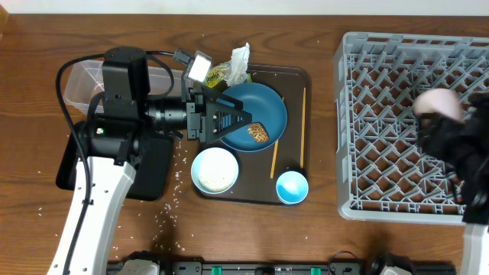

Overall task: Sort waste into correct bins and load items into the dishwasher rack
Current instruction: 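Carry the pink cup with the right gripper into the dish rack, then place the pink cup upside down in the rack and release, then grasp the light-blue cup with the left gripper and lift it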

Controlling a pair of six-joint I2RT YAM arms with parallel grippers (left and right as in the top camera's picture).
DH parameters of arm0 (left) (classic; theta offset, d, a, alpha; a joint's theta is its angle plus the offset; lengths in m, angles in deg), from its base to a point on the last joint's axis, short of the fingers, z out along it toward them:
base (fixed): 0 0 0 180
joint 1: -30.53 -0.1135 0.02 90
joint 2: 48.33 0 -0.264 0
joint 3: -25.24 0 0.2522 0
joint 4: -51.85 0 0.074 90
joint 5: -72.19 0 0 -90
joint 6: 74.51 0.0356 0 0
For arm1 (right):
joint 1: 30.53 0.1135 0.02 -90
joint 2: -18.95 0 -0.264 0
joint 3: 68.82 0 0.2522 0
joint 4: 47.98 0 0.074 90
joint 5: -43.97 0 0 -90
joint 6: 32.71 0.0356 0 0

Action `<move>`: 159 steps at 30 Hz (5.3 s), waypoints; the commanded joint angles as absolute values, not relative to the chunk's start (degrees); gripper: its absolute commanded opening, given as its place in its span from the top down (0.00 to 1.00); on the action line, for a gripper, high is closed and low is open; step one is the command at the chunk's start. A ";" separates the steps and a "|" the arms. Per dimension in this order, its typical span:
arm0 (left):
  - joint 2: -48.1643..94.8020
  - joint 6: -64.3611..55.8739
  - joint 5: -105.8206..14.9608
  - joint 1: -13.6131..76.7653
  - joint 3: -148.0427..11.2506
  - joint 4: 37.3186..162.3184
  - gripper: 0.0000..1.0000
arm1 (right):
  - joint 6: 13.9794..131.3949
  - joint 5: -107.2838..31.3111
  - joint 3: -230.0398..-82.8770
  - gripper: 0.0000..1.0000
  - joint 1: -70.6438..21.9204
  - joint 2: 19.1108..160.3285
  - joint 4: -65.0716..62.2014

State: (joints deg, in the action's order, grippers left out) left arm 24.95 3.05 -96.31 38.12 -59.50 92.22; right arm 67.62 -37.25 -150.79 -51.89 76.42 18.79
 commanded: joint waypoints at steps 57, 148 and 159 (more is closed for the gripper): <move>26.04 9.58 -34.00 59.02 -59.57 123.24 0.24 | 81.15 -46.85 -153.02 0.87 -59.04 91.92 13.50; 43.44 2.61 -26.70 80.00 -53.14 112.24 0.19 | 70.96 -14.50 -152.75 0.23 -55.67 81.36 21.59; 49.73 -3.05 -28.91 79.74 -53.14 101.67 0.41 | 70.92 -14.52 -152.73 0.25 -55.67 81.60 23.65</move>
State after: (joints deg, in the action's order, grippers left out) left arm 49.75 -1.72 -28.25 79.83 -53.56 102.32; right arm 70.68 -14.76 -152.49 -56.04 81.47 23.38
